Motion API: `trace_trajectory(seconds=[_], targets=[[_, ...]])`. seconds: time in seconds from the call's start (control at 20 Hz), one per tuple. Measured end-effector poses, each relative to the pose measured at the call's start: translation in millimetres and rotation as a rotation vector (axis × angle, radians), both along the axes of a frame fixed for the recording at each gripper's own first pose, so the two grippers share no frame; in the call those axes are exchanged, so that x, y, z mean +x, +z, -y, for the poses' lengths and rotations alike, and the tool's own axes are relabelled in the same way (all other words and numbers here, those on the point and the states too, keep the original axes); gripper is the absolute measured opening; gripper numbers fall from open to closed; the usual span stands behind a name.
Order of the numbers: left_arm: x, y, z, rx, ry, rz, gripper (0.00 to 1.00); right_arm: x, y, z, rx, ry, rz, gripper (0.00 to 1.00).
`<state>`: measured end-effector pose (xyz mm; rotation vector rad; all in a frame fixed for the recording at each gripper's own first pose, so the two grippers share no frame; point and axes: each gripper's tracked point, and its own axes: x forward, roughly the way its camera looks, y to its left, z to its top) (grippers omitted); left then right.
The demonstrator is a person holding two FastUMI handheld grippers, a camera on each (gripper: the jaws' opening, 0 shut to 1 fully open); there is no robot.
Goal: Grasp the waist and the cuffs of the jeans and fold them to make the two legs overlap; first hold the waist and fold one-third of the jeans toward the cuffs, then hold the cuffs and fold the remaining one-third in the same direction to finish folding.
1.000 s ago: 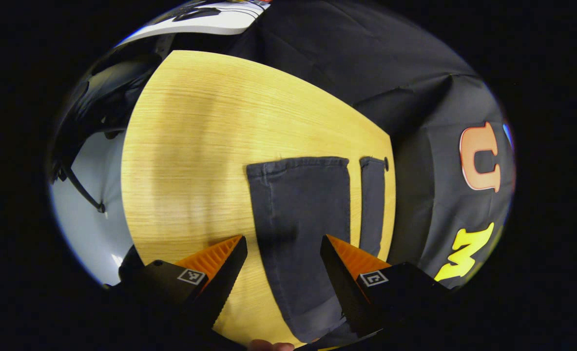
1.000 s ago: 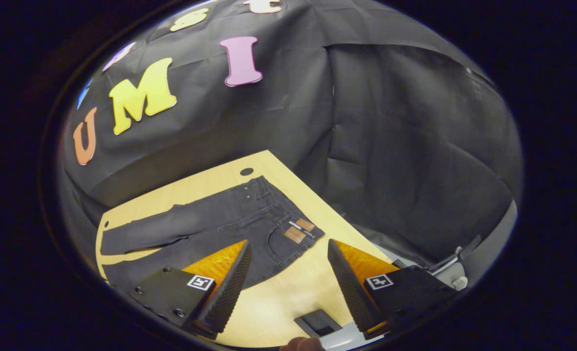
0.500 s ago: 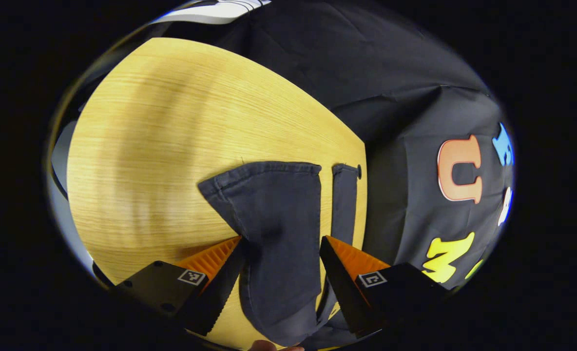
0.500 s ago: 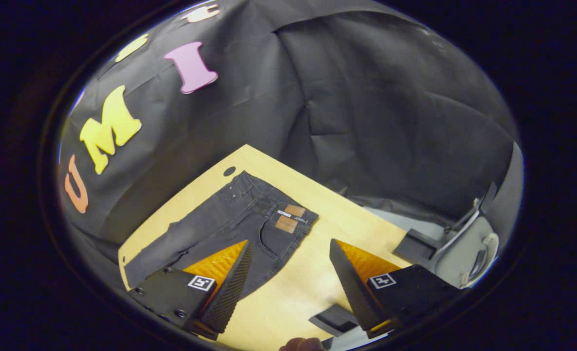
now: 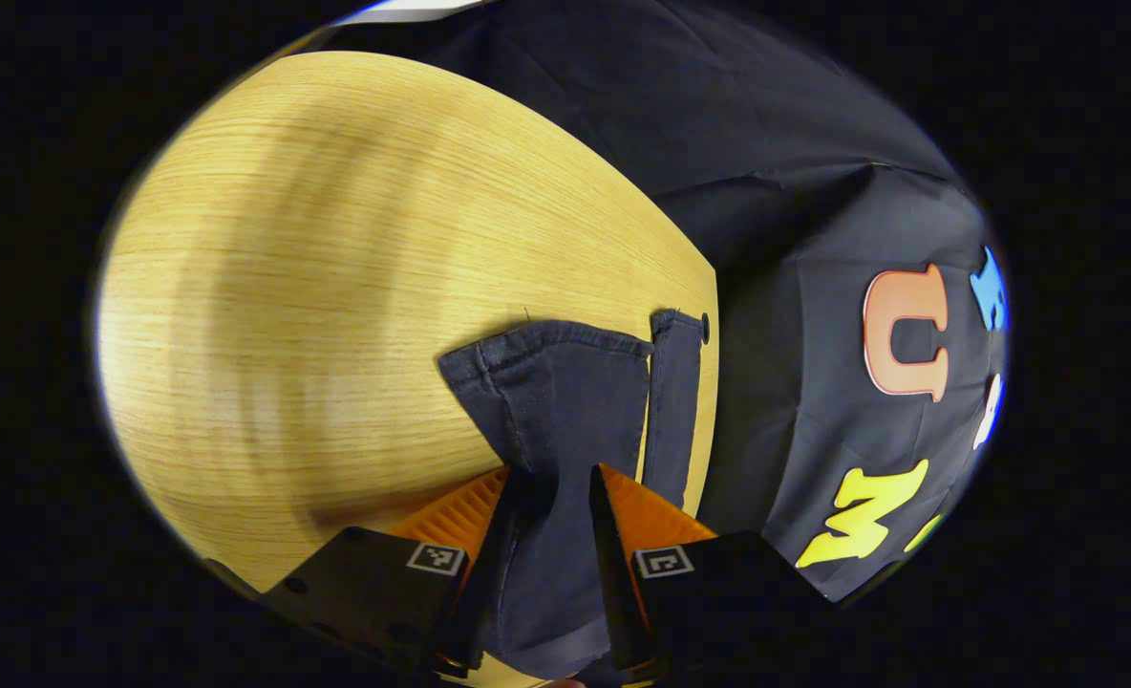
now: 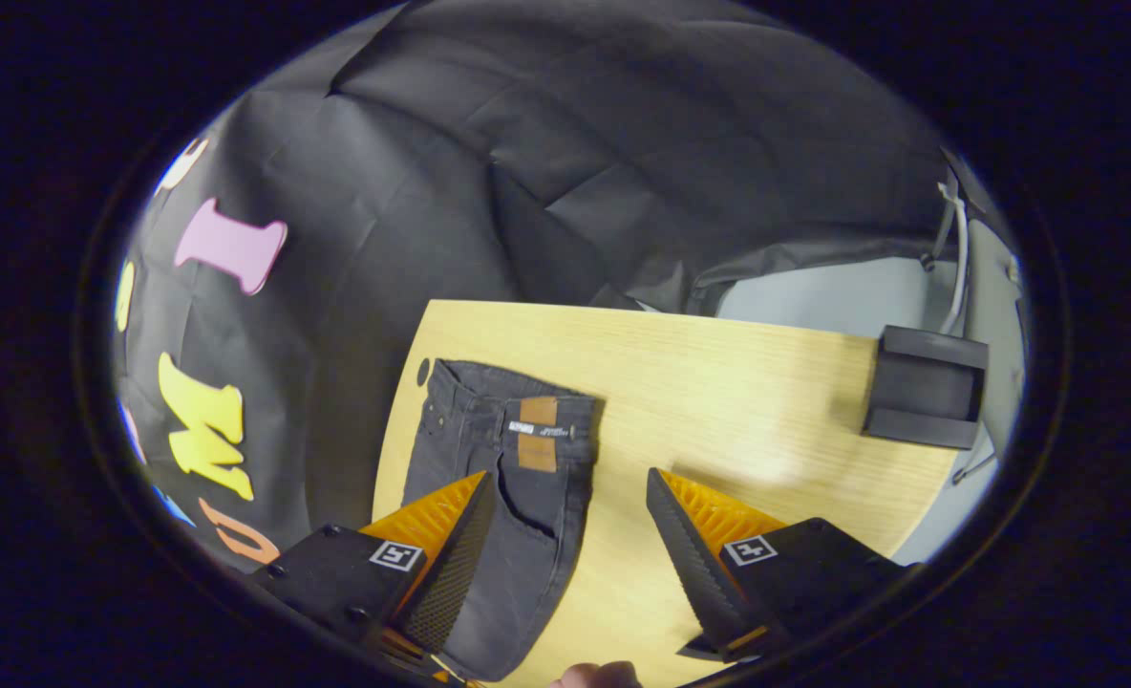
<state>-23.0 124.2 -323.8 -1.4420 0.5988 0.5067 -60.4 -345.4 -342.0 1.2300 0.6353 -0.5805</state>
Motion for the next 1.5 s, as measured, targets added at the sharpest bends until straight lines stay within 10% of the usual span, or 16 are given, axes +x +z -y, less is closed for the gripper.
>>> trace_trajectory(seconds=[0.65,0.85,1.0,1.5], targets=[[5.9,-10.4,4.6,0.009,-0.058,-0.073,0.16,56.7,-20.5,0.4,-0.152,0.148,-0.097,0.92],[6.4,-11.7,6.5,0.010,-0.094,-0.086,0.10,42.5,-38.2,10.3,-0.259,0.141,-0.252,0.54],[3.6,-10.3,5.6,0.014,-0.111,-0.098,0.08,41.5,-26.9,15.1,-0.102,0.058,-0.219,0.10],[-1.3,34.9,1.2,0.046,-0.219,-0.163,0.04,54.3,27.1,9.5,0.021,0.046,-0.082,0.01]])
